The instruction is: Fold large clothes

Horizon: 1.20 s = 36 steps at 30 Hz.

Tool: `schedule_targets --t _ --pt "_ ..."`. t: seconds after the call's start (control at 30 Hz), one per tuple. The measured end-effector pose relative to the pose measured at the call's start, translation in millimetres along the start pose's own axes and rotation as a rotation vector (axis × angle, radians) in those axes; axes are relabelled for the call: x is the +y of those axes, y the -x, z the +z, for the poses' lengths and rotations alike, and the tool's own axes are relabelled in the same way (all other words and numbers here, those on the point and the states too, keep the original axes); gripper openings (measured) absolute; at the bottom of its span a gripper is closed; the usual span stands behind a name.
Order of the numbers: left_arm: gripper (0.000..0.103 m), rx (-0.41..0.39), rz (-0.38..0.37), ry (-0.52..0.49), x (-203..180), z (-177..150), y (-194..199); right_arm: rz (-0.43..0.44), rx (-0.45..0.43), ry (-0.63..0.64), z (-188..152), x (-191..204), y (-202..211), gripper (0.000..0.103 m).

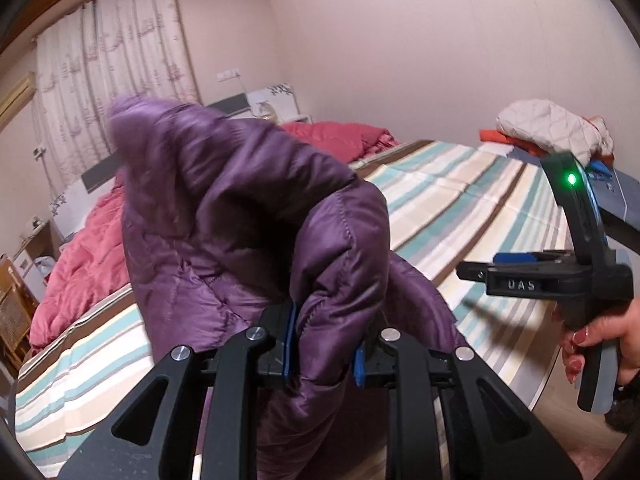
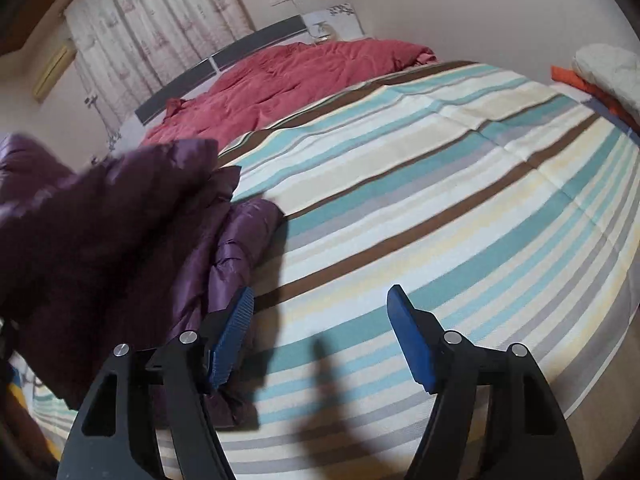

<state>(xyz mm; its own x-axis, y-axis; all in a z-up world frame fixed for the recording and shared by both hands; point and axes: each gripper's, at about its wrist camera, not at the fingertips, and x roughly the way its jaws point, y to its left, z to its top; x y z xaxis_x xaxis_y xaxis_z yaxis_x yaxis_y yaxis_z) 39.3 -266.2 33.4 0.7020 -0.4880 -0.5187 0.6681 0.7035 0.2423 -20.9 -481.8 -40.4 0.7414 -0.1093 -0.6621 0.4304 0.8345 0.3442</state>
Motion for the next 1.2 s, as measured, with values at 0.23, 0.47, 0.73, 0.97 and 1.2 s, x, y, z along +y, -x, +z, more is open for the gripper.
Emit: schedule_targets --t 0.23,0.47,0.73,0.97,1.2 --pt "0.020 0.055 -0.052 -0.062 -30.0 -11.1 -15.0 -0.055 0.014 -0.070 -0.2 -25.4 -3.4 0.070" --pt "0.027 0.093 -0.069 -0.124 -50.0 -31.7 -21.1 -0.050 0.025 -0.096 -3.9 -30.7 -6.8 0.070" --pt "0.082 -0.098 -0.232 0.009 -18.8 -14.5 48.3 0.018 -0.009 -0.070 3.0 -13.4 9.4 0.070" --pt "0.082 -0.114 0.016 0.338 97.4 -27.4 55.7 0.178 -0.081 -0.008 21.0 14.2 40.9 0.070" --pt "0.077 0.052 0.073 0.428 147.5 -45.2 3.1 0.188 0.040 0.126 13.3 55.0 25.7 0.070"
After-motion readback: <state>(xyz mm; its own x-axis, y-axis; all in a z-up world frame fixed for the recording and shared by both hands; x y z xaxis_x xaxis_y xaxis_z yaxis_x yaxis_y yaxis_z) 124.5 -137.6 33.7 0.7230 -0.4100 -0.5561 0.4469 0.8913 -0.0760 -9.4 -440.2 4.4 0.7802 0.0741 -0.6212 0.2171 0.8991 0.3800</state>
